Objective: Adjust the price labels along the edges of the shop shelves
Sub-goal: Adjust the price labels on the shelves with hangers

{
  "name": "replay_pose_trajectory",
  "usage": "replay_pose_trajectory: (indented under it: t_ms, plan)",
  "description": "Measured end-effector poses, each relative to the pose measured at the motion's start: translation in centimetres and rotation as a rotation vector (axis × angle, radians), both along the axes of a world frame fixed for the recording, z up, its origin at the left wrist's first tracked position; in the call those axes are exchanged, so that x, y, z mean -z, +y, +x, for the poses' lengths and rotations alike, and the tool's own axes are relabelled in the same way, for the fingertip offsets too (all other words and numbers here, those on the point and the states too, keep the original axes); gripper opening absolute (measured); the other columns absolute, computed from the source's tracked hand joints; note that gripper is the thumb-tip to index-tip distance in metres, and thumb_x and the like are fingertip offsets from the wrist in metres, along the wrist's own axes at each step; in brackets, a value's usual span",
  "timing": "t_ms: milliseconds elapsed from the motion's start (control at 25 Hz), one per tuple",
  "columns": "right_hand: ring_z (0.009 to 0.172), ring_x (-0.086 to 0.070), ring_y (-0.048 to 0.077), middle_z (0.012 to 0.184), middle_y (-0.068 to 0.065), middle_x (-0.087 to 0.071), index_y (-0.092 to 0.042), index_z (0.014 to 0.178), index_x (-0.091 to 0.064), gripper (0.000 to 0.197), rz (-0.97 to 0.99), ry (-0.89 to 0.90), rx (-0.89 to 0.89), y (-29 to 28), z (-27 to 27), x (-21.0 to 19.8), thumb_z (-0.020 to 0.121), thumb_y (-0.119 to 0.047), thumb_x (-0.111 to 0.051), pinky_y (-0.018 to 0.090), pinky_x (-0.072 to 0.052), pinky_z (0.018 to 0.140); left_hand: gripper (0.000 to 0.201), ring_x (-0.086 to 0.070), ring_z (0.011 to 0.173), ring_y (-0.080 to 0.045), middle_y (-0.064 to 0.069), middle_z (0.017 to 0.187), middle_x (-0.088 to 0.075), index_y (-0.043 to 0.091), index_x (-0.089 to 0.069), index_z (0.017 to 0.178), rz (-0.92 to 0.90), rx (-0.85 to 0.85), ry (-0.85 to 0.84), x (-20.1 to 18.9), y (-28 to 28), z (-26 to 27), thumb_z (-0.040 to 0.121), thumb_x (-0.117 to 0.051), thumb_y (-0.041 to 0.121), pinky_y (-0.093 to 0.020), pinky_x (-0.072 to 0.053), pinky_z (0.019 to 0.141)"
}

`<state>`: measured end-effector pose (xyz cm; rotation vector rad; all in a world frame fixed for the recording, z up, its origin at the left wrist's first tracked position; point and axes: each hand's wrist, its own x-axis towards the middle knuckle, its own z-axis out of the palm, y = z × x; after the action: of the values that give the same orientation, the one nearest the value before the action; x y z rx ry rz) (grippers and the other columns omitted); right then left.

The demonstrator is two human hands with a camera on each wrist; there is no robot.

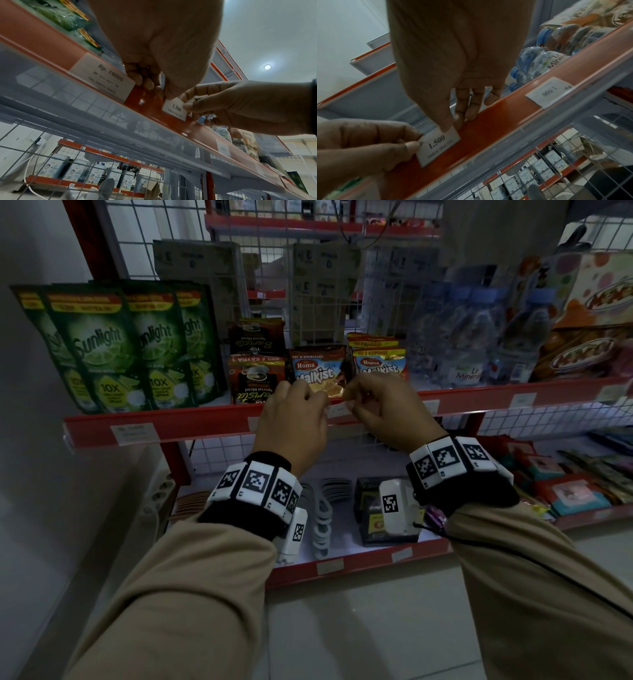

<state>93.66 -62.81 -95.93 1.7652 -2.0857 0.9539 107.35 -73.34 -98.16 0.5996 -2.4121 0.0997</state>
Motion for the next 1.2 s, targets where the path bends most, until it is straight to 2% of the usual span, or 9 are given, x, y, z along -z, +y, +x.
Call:
replay_pose_trajectory:
  t_ms: [280, 520, 720, 840, 960, 1080, 1200]
  plan:
    - [0.099, -0.050, 0.029, 0.101, 0.007, -0.059, -0.015, 0.100, -0.066, 0.016, 0.123, 0.098, 0.083, 0.1, 0.3, -0.1, 0.086, -0.012, -0.060, 0.037, -0.042, 0.085, 0.023, -0.045, 0.098, -0.028, -0.011, 0.107, -0.054, 0.009, -0.058, 0.107, -0.037, -0.018, 0.010, 0.1, 0.3, 0.4, 0.093, -0.048, 0.024, -0.037, -0.038, 0.080]
    - [0.104, -0.047, 0.030, 0.106, 0.010, -0.057, -0.013, 0.102, -0.064, 0.015, 0.149, 0.127, 0.107, 0.2, 0.5, -0.1, 0.088, -0.015, -0.060, 0.040, -0.041, 0.087, 0.025, -0.044, 0.098, -0.028, -0.012, 0.104, -0.051, 0.006, -0.060, 0.103, -0.084, -0.051, -0.021, 0.3, 0.2, 0.3, 0.095, -0.045, 0.024, -0.034, -0.032, 0.075]
    - [0.107, -0.047, 0.030, 0.109, 0.011, -0.058, -0.012, 0.104, -0.066, 0.016, 0.178, 0.148, 0.121, 0.0, 0.5, -0.1, 0.090, -0.017, -0.059, 0.040, -0.041, 0.088, 0.022, -0.045, 0.096, -0.029, -0.012, 0.104, -0.054, 0.007, -0.060, 0.105, -0.073, -0.029, 0.009, 0.5, 0.0, 0.4, 0.094, -0.047, 0.022, -0.036, -0.036, 0.077]
    - [0.104, -0.049, 0.028, 0.105, 0.009, -0.060, -0.013, 0.101, -0.066, 0.015, 0.145, 0.106, 0.106, 0.2, 0.4, -0.2, 0.088, -0.015, -0.061, 0.039, -0.042, 0.086, 0.020, -0.045, 0.095, -0.027, -0.010, 0.105, -0.055, 0.010, -0.055, 0.108, -0.061, 0.004, 0.054, 0.7, -0.1, 0.5, 0.091, -0.051, 0.019, -0.035, -0.036, 0.078]
    - [0.103, -0.050, 0.030, 0.103, 0.010, -0.060, -0.011, 0.100, -0.065, 0.018, 0.030, 0.090, 0.089, 0.5, 0.4, 0.4, 0.084, -0.006, -0.059, 0.038, -0.042, 0.084, 0.021, -0.045, 0.095, -0.026, -0.009, 0.105, -0.053, 0.009, -0.055, 0.106, -0.084, 0.014, 0.094, 1.1, 0.0, 0.8, 0.087, -0.054, 0.016, -0.035, -0.038, 0.079]
    - [0.105, -0.048, 0.031, 0.105, 0.014, -0.056, -0.008, 0.104, -0.066, 0.023, -0.101, 0.142, 0.116, 0.6, 0.4, 1.8, 0.081, -0.008, -0.063, 0.033, -0.039, 0.083, 0.034, -0.045, 0.106, -0.026, -0.009, 0.115, -0.052, 0.009, -0.055, 0.117, -0.100, 0.012, 0.110, 2.2, 0.6, 1.3, 0.085, -0.056, 0.020, -0.034, -0.040, 0.088]
    - [0.101, -0.047, 0.029, 0.104, 0.013, -0.055, -0.008, 0.109, -0.062, 0.028, -0.215, 0.197, 0.130, 0.6, 0.5, 4.2, 0.081, -0.011, -0.061, 0.032, -0.039, 0.083, 0.057, -0.034, 0.131, -0.029, -0.011, 0.140, -0.040, 0.010, -0.041, 0.139, -0.126, -0.012, 0.025, 4.3, 0.8, 1.9, 0.085, -0.055, 0.026, -0.038, -0.029, 0.109]
